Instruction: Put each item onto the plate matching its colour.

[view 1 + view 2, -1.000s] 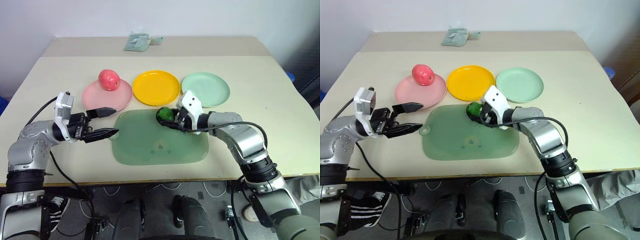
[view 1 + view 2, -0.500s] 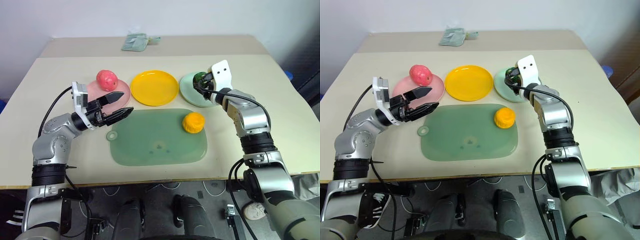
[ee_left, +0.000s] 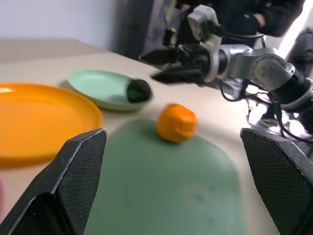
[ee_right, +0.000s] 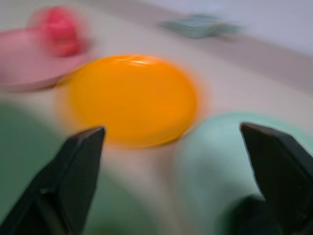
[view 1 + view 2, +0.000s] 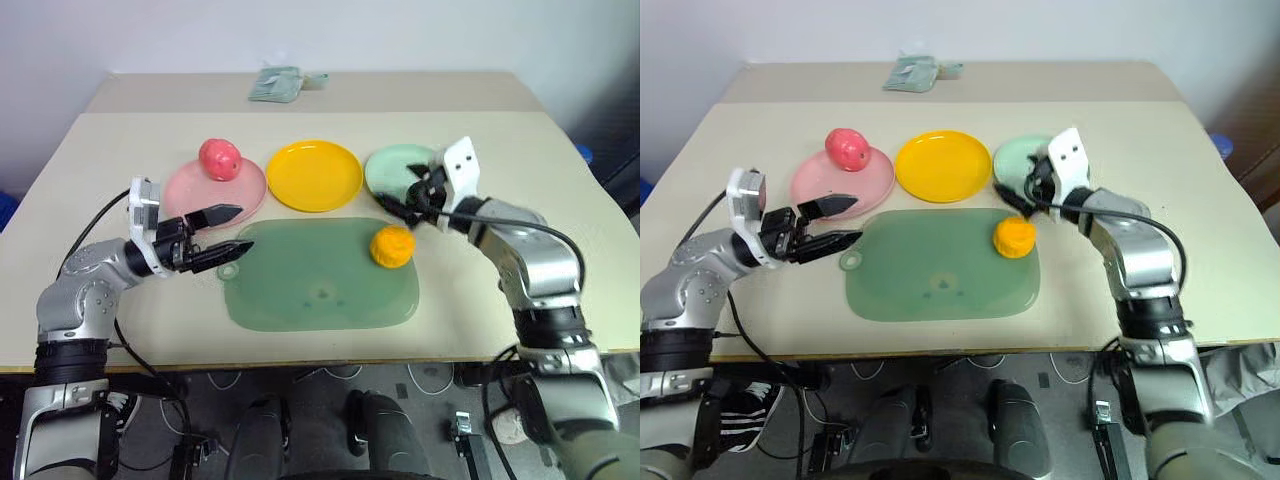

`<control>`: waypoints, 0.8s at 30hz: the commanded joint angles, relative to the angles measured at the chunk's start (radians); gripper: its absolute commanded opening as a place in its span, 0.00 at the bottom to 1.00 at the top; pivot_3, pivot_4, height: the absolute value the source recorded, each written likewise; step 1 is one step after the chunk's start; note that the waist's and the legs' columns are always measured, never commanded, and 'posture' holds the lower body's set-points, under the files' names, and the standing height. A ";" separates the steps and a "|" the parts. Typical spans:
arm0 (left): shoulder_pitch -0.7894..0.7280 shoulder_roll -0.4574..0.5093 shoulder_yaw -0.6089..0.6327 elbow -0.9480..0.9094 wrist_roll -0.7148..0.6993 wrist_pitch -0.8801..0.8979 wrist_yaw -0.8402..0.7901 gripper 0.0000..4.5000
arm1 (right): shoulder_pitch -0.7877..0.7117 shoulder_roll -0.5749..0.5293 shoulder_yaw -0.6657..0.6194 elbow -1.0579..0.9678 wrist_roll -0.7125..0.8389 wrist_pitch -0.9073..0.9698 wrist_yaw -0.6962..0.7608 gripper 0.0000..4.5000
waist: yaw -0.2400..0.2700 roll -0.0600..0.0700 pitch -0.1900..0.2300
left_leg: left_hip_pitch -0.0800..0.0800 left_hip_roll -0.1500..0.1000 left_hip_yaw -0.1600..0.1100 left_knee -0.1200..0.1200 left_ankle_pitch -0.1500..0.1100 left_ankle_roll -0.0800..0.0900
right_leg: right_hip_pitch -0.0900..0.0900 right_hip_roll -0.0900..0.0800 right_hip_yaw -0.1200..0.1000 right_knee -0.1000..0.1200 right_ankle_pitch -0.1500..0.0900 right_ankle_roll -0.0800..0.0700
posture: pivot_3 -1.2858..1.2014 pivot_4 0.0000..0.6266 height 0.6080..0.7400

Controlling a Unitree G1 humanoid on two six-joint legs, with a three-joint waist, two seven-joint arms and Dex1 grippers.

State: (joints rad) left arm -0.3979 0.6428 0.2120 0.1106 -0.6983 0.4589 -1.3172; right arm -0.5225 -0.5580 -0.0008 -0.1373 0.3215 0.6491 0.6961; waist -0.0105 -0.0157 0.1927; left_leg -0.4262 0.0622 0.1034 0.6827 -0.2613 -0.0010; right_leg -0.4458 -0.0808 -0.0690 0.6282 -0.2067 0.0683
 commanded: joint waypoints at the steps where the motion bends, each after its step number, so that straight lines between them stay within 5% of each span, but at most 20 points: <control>1: -0.010 0.027 -0.005 -0.040 -0.043 0.049 -0.044 1.00 | 0.038 -0.053 0.007 -0.102 0.026 0.080 0.029 0.99 | -0.002 0.000 0.000 | 0.000 0.000 0.000 0.000 0.000 0.000 | 0.000 0.000 0.000 0.000 -0.001 -0.002 | 0.52 0.24 1.00; 12: -0.032 0.046 -0.022 -0.023 -0.036 0.086 -0.075 1.00 | 0.095 -0.030 0.059 -0.048 -0.018 0.114 -0.028 0.99 | -0.003 0.000 0.000 | 0.000 0.000 0.001 0.000 0.000 0.000 | -0.001 0.001 0.000 0.000 -0.001 -0.003 | 0.52 0.24 1.00; 17: -0.045 0.032 -0.006 0.007 -0.008 0.027 -0.031 1.00 | 0.057 -0.014 0.041 -0.039 -0.001 0.111 -0.029 0.68 | -0.002 0.000 0.000 | 0.000 0.000 0.000 0.000 0.000 0.000 | -0.001 0.000 0.000 0.000 -0.001 -0.003 | 0.52 0.24 1.00; 21: -0.067 -0.004 0.022 0.068 0.052 -0.082 0.068 1.00 | -0.022 0.028 0.052 -0.027 0.004 0.084 -0.032 0.68 | -0.004 0.000 0.000 | 0.000 0.000 0.000 0.000 0.000 0.000 | -0.001 0.001 0.000 0.000 -0.001 -0.003 | 0.52 0.24 1.00; 24: -0.053 -0.018 0.055 0.110 0.066 -0.107 0.135 1.00 | -0.168 0.167 0.080 0.131 -0.044 -0.020 -0.109 0.68 | -0.016 0.000 0.000 | 0.000 0.001 0.001 0.000 0.000 0.000 | -0.001 0.002 0.000 0.001 0.001 -0.001 | 0.52 0.24 1.00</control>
State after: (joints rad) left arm -0.4484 0.6233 0.2265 0.2157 -0.6423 0.3857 -1.2159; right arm -0.6229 -0.4357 0.0734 -0.0521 0.2963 0.7051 0.6292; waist -0.0267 -0.0158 0.1926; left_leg -0.4255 0.0635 0.1042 0.6826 -0.2611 -0.0014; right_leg -0.4472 -0.0780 -0.0689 0.6288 -0.2055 0.0680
